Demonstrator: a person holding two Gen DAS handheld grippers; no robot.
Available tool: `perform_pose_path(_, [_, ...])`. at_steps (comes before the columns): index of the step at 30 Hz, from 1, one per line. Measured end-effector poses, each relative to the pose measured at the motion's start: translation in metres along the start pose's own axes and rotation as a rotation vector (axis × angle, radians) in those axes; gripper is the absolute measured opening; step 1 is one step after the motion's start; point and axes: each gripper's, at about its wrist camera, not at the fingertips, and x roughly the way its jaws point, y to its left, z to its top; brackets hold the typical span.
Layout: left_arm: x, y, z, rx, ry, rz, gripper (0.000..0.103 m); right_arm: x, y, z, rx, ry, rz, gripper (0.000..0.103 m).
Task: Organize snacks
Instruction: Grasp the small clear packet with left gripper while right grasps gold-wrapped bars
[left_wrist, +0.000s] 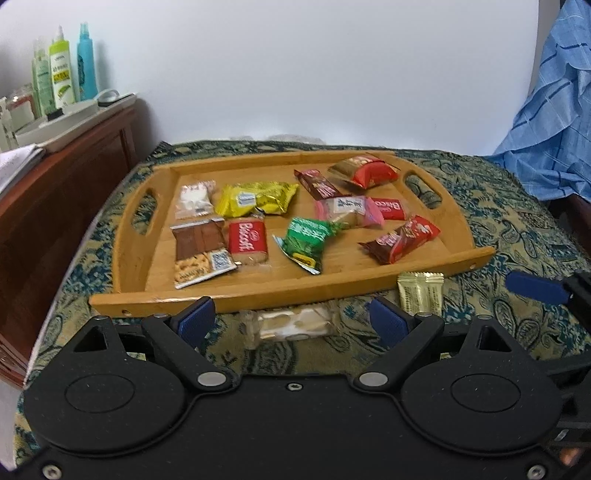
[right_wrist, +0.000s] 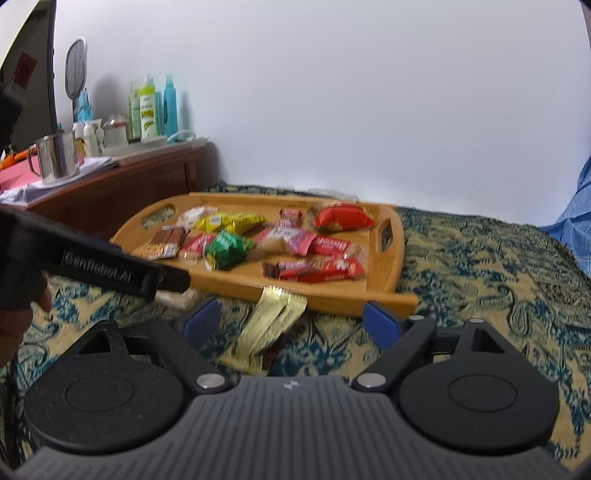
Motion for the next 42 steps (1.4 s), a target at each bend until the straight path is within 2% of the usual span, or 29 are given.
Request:
perform_pose_path(5, [0.01,-0.005,-0.002,0.012,0.021,0.0,0.091,0.006,0.01,-0.004,-0.058,0.01,0.006,0.092])
perform_pose_path(12, [0.019,-0.011,-0.01,0.032,0.02,-0.003,0.09,0.02,0.017,-0.01,-0.032,0.068,0.02,0.09])
perform_pose_path(19, [0.029,-0.012,-0.01,0.034,0.026,0.022,0.085,0.029,0.022,-0.013,-0.02,0.088,0.02,0.081])
perform_pose_path(22, [0.033,-0.013,-0.012,0.046,0.041,0.049,0.065,0.034,0.022,-0.013,-0.009,0.095,0.027,0.076])
perform_pose_path(25, [0.034,-0.013,-0.014,0.059,0.036,0.054,0.06,0.037,0.024,-0.012,-0.01,0.103,0.03,0.071])
perform_pose_path(27, [0.031,-0.015,-0.014,0.074,0.024,0.045,0.048,0.039,0.024,-0.013,-0.008,0.109,0.034,0.067])
perform_pose_path(31, [0.027,-0.018,-0.015,0.084,0.021,0.051,0.044,0.04,0.025,-0.013,-0.008,0.112,0.026,0.052])
perform_pose_path(34, [0.025,-0.019,-0.014,0.081,0.016,0.055,0.041,0.04,0.023,-0.013,0.002,0.113,0.023,0.046])
perform_pose_path(37, [0.021,-0.018,-0.014,0.073,0.015,0.05,0.039,0.04,0.021,-0.013,0.012,0.111,0.021,0.045])
perform_pose_path(38, [0.019,-0.018,-0.014,0.071,0.013,0.048,0.028,0.039,0.021,-0.013,0.015,0.11,0.021,0.045])
perform_pose_path(42, [0.01,-0.018,-0.012,0.073,0.01,0.039,0.024,0.037,0.02,-0.012,0.026,0.104,0.019,0.044])
